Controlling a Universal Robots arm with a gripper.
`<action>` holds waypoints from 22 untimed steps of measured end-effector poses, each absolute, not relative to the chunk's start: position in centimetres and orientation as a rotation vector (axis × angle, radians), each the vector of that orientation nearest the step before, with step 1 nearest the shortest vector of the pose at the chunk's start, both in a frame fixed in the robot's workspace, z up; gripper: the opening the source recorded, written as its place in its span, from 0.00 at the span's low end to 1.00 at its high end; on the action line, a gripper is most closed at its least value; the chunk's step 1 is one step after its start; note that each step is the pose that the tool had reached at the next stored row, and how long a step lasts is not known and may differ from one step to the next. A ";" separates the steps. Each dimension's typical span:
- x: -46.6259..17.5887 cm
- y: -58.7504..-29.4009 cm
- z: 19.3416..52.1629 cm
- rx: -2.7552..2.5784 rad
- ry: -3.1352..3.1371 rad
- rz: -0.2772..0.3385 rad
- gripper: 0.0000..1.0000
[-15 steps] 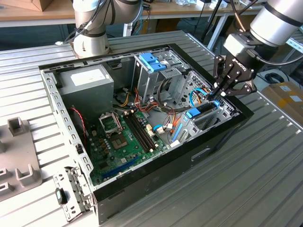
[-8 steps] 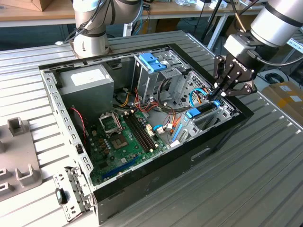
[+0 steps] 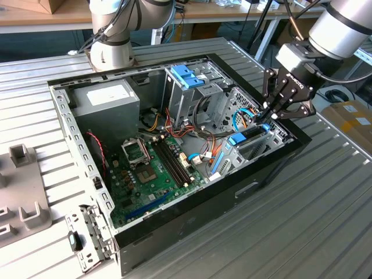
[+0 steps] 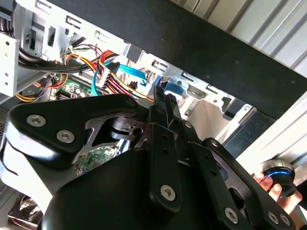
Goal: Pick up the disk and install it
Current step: 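Insert the first disk wire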
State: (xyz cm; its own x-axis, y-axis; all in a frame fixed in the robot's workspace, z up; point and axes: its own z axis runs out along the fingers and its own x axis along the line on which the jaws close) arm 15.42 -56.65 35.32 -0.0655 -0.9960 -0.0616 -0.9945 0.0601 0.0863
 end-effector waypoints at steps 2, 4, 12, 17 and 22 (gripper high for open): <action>15.4 -56.7 35.3 2.138 -2.277 -0.164 0.17; 15.3 -56.7 35.3 2.138 -2.277 -0.164 0.17; 15.1 -56.8 35.2 2.138 -2.277 -0.164 0.17; 15.0 -56.8 35.0 2.138 -2.277 -0.164 0.17; 14.9 -56.8 34.8 2.138 -2.277 -0.164 0.17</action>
